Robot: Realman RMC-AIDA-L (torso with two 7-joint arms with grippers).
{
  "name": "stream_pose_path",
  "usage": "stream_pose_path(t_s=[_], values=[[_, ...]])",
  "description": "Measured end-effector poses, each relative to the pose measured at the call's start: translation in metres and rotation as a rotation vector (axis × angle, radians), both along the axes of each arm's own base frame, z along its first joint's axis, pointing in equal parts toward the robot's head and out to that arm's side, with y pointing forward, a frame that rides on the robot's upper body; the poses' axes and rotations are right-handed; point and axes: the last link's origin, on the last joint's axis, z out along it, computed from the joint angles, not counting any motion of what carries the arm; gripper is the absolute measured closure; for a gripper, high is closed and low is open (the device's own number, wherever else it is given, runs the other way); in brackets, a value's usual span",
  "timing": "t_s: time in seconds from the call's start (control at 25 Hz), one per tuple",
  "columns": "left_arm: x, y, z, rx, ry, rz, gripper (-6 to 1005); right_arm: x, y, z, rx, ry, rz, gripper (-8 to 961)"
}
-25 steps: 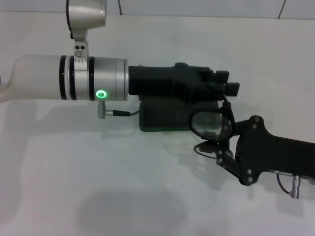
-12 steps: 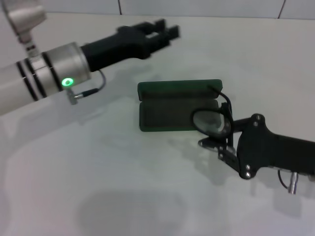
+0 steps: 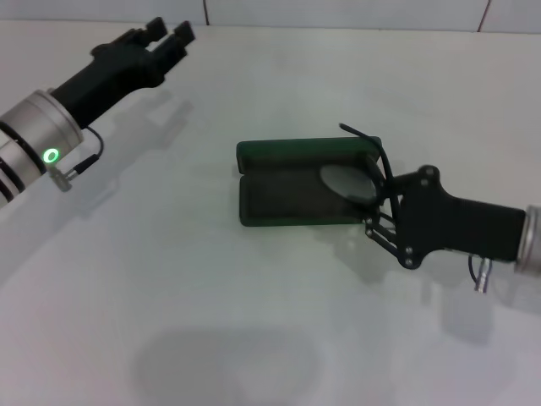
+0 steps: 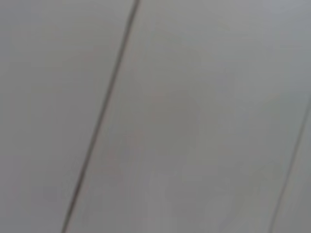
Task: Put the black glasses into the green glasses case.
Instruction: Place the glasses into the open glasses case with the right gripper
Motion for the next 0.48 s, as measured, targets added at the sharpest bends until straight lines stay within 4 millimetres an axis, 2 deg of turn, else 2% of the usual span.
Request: stream_pose_path(t_s=[0.2, 0.48], values=[[-0.006, 0.000, 0.004, 0.019, -0.005, 0.031, 488, -0.010, 0.019, -0.005, 0.014, -0.145, -0.028, 835], [-0.007, 0.003, 0.003, 0.019, 0.006, 0.042, 487, -0.031, 0.028, -0.010, 0.064, -0.342, -0.027, 835]])
